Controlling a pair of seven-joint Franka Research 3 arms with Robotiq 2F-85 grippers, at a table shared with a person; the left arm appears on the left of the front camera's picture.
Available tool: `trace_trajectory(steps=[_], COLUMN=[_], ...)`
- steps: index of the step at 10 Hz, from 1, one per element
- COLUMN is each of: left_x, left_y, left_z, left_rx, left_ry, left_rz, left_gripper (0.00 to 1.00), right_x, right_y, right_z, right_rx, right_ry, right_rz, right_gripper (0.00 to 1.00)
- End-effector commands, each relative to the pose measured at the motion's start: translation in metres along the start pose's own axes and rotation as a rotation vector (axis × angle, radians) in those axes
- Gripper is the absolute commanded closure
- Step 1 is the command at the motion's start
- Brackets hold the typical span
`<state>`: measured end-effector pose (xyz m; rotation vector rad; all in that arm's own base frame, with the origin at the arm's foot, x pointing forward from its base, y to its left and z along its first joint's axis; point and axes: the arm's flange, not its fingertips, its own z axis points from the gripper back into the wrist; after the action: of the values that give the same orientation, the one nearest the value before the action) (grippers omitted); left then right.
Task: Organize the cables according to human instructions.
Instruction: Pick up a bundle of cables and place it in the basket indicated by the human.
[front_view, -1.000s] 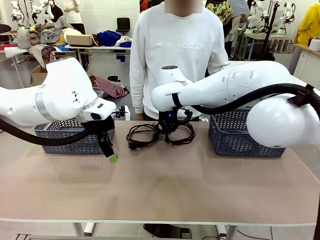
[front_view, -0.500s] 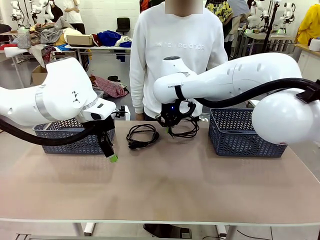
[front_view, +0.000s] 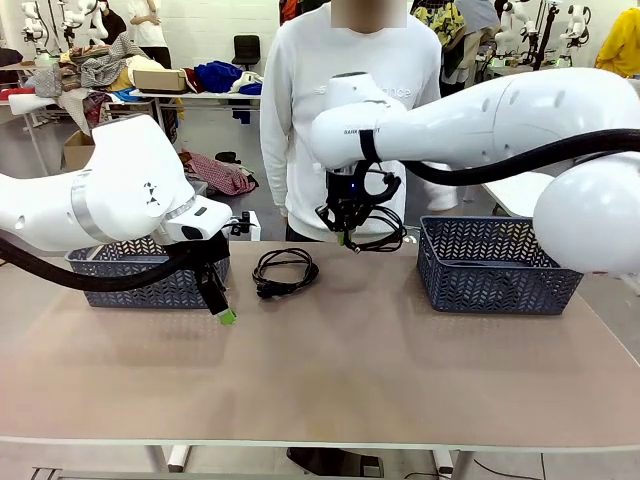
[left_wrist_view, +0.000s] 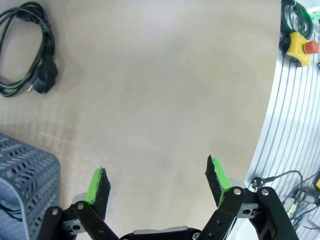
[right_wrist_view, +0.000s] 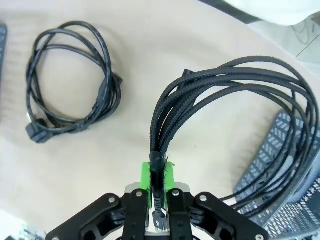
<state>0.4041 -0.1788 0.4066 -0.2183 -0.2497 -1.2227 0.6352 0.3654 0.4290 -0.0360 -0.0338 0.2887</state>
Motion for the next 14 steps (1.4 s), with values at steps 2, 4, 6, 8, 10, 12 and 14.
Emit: trace_trajectory(steps=[2, 4, 6, 8, 10, 12, 14], left_x=[-0.001, -0.001, -0.001, -0.001, -0.001, -0.001, -0.001], left_y=[0.0, 0.0, 0.0, 0.0, 0.0, 0.0, 0.0], left_z=[0.001, 0.001, 0.001, 0.001, 0.001, 0.001, 0.001], left_rx=[0.0, 0.0, 0.0, 0.0, 0.0, 0.0, 0.0], left_ry=[-0.002, -0.002, -0.002, -0.002, -0.002, -0.002, -0.002], left_rz=[0.007, 0.007, 0.007, 0.007, 0.007, 0.007, 0.007], left_gripper=[0.0, 0.0, 0.0, 0.0, 0.0, 0.0, 0.0], right_x=[-0.023, -0.043, -0.064, -0.082, -0.1, -0.122, -0.134], right_y=[-0.017, -0.036, -0.056, -0.074, -0.093, -0.116, -0.143], right_z=[0.038, 0.056, 0.073, 0.079, 0.077, 0.073, 0.069], right_rx=[0.022, 0.023, 0.032, 0.027, 0.034, 0.05, 0.056], right_ry=[0.056, 0.05, 0.029, 0.014, 0.015, 0.001, -0.013], right_rz=[0.063, 0.046, 0.009, -0.033, -0.076, -0.121, -0.182], right_gripper=[1.0, 1.0, 1.0, 1.0, 1.0, 1.0, 1.0])
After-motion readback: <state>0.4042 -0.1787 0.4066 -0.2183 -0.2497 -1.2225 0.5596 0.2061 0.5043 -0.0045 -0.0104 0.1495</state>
